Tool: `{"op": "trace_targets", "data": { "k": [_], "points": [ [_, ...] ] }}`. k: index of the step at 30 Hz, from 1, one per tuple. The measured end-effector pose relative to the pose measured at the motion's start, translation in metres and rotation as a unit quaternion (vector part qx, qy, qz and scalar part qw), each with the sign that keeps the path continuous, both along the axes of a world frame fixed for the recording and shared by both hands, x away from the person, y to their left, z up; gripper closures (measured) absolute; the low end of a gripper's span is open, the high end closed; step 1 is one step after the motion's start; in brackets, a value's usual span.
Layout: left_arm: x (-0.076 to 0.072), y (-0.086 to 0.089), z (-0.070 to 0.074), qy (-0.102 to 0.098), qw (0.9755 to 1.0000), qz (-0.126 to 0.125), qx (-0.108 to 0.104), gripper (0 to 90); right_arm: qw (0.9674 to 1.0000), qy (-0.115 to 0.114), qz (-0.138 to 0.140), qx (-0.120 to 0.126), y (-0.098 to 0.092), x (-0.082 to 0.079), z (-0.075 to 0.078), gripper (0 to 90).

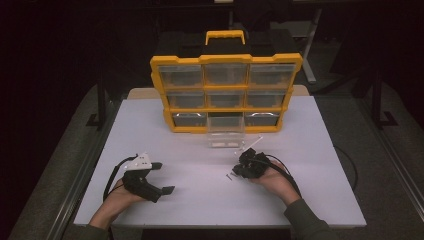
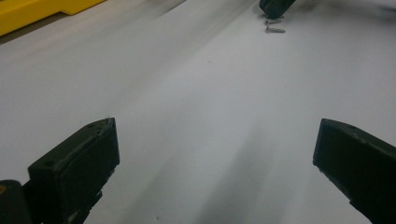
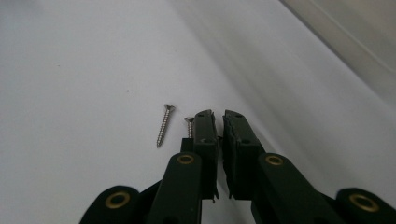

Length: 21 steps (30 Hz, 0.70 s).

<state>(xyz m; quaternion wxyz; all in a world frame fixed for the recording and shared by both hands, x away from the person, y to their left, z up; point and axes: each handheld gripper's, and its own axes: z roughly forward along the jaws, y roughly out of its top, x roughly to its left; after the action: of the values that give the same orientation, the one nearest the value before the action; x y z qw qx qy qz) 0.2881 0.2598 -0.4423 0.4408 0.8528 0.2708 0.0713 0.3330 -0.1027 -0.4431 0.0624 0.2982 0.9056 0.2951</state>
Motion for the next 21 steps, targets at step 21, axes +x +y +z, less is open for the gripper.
{"op": "trace_targets", "data": {
  "k": [21],
  "points": [
    [-0.001, 0.001, 0.002, -0.005, 1.0000, 0.004, 0.001, 0.3, 1.0000, -0.005, 0.002, 0.008, -0.010, 0.001, 0.013, 83.7]
  ]
}}
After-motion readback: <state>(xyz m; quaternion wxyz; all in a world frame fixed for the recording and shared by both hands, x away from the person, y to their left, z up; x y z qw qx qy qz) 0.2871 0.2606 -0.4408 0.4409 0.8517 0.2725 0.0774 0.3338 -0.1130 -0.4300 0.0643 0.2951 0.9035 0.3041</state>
